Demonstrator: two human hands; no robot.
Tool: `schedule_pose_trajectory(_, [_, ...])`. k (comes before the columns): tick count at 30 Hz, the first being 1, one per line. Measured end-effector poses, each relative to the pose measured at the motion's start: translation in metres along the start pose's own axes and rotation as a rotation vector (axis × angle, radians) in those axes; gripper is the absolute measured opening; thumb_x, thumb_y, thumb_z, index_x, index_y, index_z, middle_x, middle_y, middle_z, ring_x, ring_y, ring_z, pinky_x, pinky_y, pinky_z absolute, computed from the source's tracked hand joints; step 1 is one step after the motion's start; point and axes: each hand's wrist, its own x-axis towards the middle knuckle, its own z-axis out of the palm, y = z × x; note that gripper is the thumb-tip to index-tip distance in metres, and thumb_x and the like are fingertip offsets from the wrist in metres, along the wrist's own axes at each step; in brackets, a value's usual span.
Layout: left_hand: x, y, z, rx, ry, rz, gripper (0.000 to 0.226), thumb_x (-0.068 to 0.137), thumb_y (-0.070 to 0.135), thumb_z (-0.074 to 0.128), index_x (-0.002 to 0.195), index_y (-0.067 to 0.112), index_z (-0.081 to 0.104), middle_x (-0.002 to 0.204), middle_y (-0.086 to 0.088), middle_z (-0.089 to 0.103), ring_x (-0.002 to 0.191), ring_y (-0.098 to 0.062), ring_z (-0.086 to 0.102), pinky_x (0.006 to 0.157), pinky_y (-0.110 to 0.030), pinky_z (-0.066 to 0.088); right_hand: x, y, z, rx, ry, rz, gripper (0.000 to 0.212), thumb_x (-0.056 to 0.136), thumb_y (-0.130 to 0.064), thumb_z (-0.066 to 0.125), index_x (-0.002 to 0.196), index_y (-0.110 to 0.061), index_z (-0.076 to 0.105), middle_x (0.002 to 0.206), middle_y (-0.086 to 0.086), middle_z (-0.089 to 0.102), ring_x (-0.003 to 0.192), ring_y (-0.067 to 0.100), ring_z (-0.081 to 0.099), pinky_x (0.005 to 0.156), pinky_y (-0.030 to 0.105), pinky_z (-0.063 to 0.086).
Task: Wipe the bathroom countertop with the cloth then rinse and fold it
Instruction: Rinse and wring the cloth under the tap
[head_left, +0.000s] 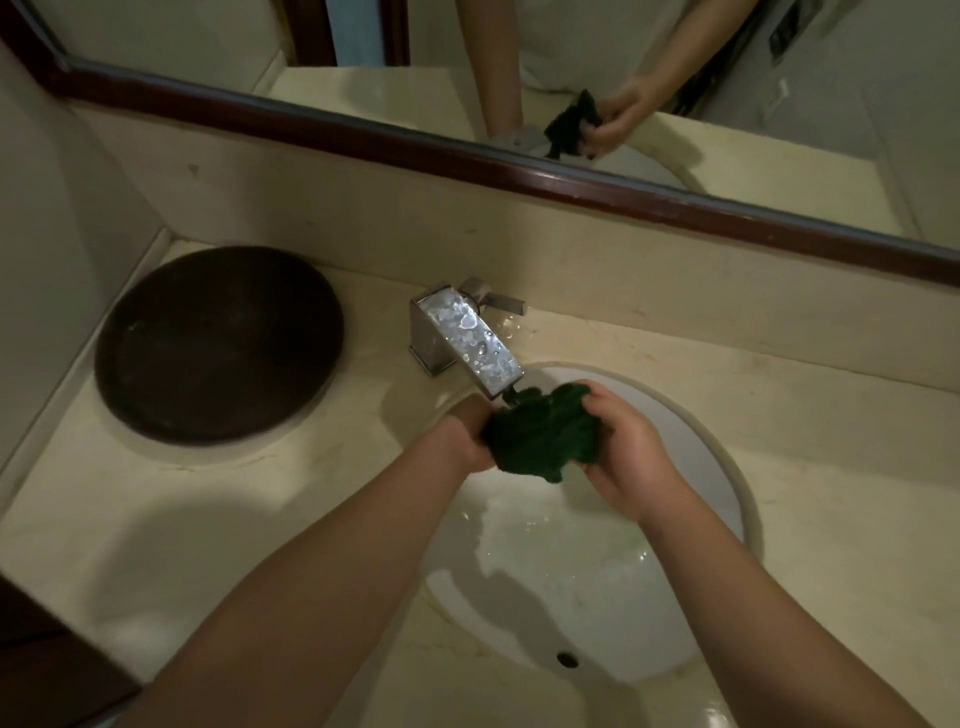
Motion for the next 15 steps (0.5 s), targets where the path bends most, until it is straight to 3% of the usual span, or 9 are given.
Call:
schedule_pose_trajectory(1, [0.002,0.004,0.0,-0.009,-0.004,0.007,0.038,0.097,0.031,0.044,0.125,0.012,0.062,0.125,-0.022,0.062,0.114,-0.039,0.061,0.099,-0.054,0.048,0.006,0.001,-0.007,0.047,0.144,-0.001,0.019,0.092,-0.017,0.048,0.097,-0.01,0.066,0.084,0.009,0.068,0.084,0.021,0.066,0.079,0.038,0.054])
schedule_pose_trajectory(3, [0.002,0.008,0.0,0.027,-0.016,0.013,0.033,0.097,0.034,0.049,0.106,0.011,0.071,0.116,-0.018,0.066,0.107,-0.035,0.066,0.095,-0.048,0.052,0.022,0.008,-0.018,0.01,0.312,0.026,0.022,0.098,-0.018,0.045,0.104,-0.013,0.066,0.088,0.009,0.069,0.086,0.021,0.065,0.08,0.038,0.053])
schedule_pose_trajectory(5, [0.006,0.008,-0.002,0.084,-0.062,0.018,0.037,0.092,0.04,0.059,0.089,0.007,0.075,0.105,-0.019,0.071,0.098,-0.035,0.069,0.093,-0.049,0.052,0.038,0.023,-0.018,-0.078,0.294,0.138,0.022,0.097,-0.03,0.05,0.106,-0.017,0.066,0.095,0.006,0.071,0.091,0.019,0.065,0.075,0.033,0.054])
schedule_pose_trajectory(8, [0.011,0.007,-0.001,0.153,-0.078,0.106,0.035,0.092,0.041,0.058,0.087,0.01,0.071,0.1,-0.018,0.069,0.098,-0.034,0.064,0.098,-0.048,0.047,0.056,0.053,-0.003,-0.08,0.186,0.362,0.045,0.086,-0.058,0.058,0.114,-0.024,0.067,0.112,0.005,0.073,0.109,0.025,0.065,0.096,0.048,0.05])
schedule_pose_trajectory(10, [0.018,0.007,-0.001,0.138,-0.022,0.165,0.032,0.092,0.039,0.056,0.078,0.012,0.068,0.092,-0.014,0.068,0.093,-0.032,0.063,0.091,-0.044,0.05,0.066,0.071,0.008,0.08,0.153,0.448,0.047,0.086,-0.061,0.056,0.111,-0.023,0.07,0.114,0.01,0.073,0.11,0.03,0.065,0.101,0.055,0.046])
schedule_pose_trajectory(12, [0.02,0.007,-0.002,0.095,0.018,0.22,0.039,0.094,0.031,0.054,0.062,0.014,0.067,0.072,-0.008,0.068,0.075,-0.025,0.063,0.074,-0.035,0.05,0.077,0.086,0.017,0.215,0.203,0.46,0.047,0.087,-0.058,0.059,0.11,-0.019,0.069,0.115,0.014,0.071,0.106,0.032,0.067,0.097,0.054,0.049])
schedule_pose_trajectory(15, [0.025,0.012,-0.005,0.048,0.066,0.37,0.03,0.096,0.022,0.051,0.069,0.018,0.062,0.068,-0.001,0.066,0.061,-0.014,0.06,0.064,-0.028,0.049,0.09,0.101,0.012,-0.019,0.476,0.412,0.048,0.079,-0.049,0.069,0.104,-0.011,0.056,0.106,0.014,0.069,0.092,0.032,0.069,0.082,0.049,0.058])
